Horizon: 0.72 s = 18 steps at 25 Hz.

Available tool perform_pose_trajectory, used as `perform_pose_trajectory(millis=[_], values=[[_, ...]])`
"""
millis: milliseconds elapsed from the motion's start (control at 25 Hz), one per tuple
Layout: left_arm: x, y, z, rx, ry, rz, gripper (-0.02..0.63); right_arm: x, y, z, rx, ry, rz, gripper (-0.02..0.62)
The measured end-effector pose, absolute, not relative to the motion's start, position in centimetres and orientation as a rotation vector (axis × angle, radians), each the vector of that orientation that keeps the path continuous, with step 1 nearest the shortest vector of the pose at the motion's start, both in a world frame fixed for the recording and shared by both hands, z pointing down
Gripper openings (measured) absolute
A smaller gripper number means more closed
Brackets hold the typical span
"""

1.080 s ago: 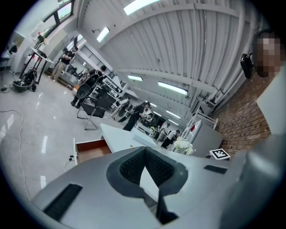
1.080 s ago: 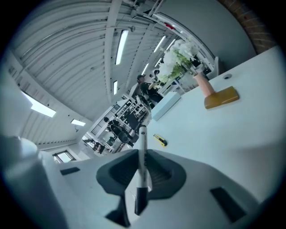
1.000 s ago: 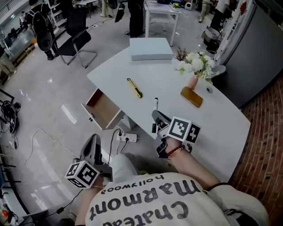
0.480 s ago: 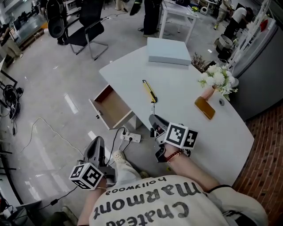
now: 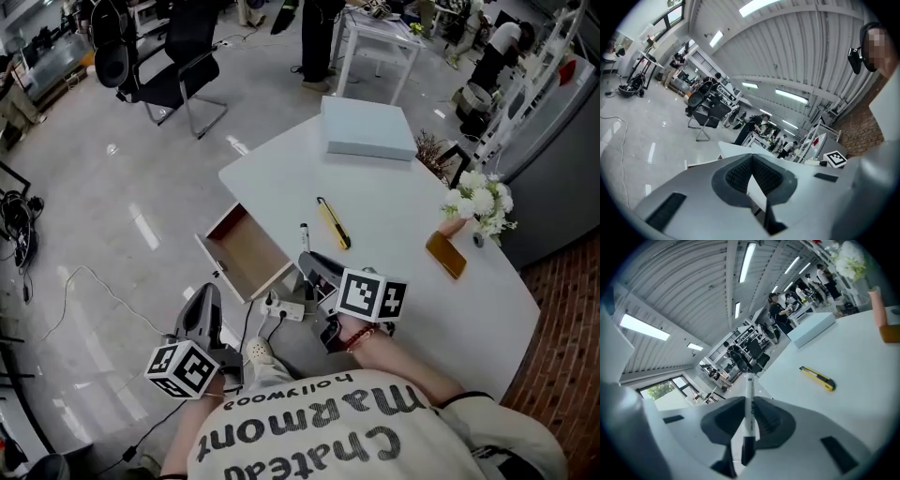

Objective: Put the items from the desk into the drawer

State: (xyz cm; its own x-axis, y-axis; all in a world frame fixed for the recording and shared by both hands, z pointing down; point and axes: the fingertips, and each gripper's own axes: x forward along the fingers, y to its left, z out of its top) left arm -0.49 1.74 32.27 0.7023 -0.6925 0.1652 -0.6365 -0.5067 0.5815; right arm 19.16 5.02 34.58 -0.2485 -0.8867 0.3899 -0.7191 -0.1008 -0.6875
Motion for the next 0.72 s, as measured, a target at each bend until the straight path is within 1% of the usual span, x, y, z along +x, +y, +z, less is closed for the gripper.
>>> perform_pose_trajectory(millis=[720], values=[[-7.9, -12.5, 29.5, 2.305, -1.065, -0.176, 0.002, 11.8, -10.5, 32.2, -1.731, 2.061, -1.245, 0.067]])
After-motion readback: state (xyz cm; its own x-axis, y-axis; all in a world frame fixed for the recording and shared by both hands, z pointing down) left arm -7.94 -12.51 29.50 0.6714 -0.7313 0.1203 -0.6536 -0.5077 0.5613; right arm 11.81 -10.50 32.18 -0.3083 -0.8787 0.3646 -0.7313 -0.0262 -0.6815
